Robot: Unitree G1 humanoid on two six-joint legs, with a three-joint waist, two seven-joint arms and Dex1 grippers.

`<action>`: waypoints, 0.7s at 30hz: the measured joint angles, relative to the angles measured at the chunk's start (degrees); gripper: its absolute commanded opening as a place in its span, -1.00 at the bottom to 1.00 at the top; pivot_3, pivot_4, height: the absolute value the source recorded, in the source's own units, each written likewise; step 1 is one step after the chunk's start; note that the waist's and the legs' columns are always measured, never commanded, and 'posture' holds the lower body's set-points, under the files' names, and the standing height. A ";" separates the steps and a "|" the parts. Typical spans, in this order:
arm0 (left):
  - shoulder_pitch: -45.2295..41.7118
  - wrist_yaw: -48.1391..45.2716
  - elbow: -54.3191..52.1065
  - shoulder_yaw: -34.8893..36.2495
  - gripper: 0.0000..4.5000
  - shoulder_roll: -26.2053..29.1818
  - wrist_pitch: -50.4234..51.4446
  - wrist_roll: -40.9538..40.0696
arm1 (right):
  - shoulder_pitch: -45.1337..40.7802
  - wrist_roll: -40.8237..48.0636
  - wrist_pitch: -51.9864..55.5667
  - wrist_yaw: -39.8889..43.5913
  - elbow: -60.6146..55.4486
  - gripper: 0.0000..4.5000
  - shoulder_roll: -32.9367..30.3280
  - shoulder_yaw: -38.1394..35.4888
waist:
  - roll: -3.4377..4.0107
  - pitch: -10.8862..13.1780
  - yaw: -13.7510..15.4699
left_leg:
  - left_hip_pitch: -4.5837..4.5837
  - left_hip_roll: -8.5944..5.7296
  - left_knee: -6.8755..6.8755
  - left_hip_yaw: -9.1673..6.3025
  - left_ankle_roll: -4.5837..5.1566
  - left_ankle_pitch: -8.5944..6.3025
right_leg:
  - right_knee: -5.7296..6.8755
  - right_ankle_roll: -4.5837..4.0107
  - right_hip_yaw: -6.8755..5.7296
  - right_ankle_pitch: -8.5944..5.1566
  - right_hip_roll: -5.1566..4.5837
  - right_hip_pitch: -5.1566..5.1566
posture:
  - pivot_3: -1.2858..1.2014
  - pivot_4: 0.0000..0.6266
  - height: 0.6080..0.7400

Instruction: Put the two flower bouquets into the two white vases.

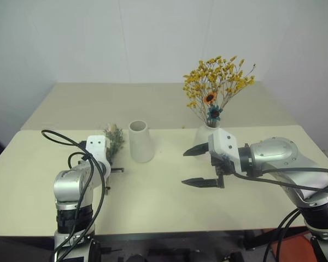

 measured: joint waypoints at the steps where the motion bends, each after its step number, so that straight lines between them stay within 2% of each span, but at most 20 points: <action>1: 0.00 0.01 0.07 -0.05 -0.99 0.00 0.00 0.19 | 0.01 -0.25 0.00 -0.03 0.00 1.00 0.01 0.00 | 0.00 0.00 0.00 | 0.00 0.00 0.00 0.00 0.00 0.00 | 0.00 0.00 0.00 0.00 0.00 0.00 | 0.03 -0.52 1.00; 11: -1.58 2.97 0.06 -0.01 -0.99 -0.16 -3.03 3.35 | 1.08 -0.83 -0.02 -1.02 0.01 1.00 0.25 -0.04 | -0.01 0.00 0.04 | -0.02 0.01 0.00 -0.02 0.00 0.00 | 0.01 0.00 0.00 0.00 0.00 -0.02 | 0.03 -0.52 1.00; 16: -7.32 5.34 -0.36 3.29 -0.99 -0.26 -11.05 4.14 | 1.27 -1.06 -0.03 -1.54 0.01 1.00 0.39 -0.17 | -0.01 0.00 0.11 | -0.05 -0.01 0.00 -0.01 -0.02 0.00 | -0.04 0.01 0.00 0.01 -0.02 -0.01 | 0.03 -0.52 1.00; 21: -8.45 4.56 0.41 6.03 -0.99 -0.10 -23.47 3.26 | 2.35 -1.28 -0.03 -2.73 -0.13 1.00 0.80 -0.84 | -0.01 0.00 0.03 | -0.07 0.00 0.00 0.00 -0.03 0.00 | -0.03 0.02 0.00 0.04 -0.03 -0.05 | 0.03 -0.52 1.00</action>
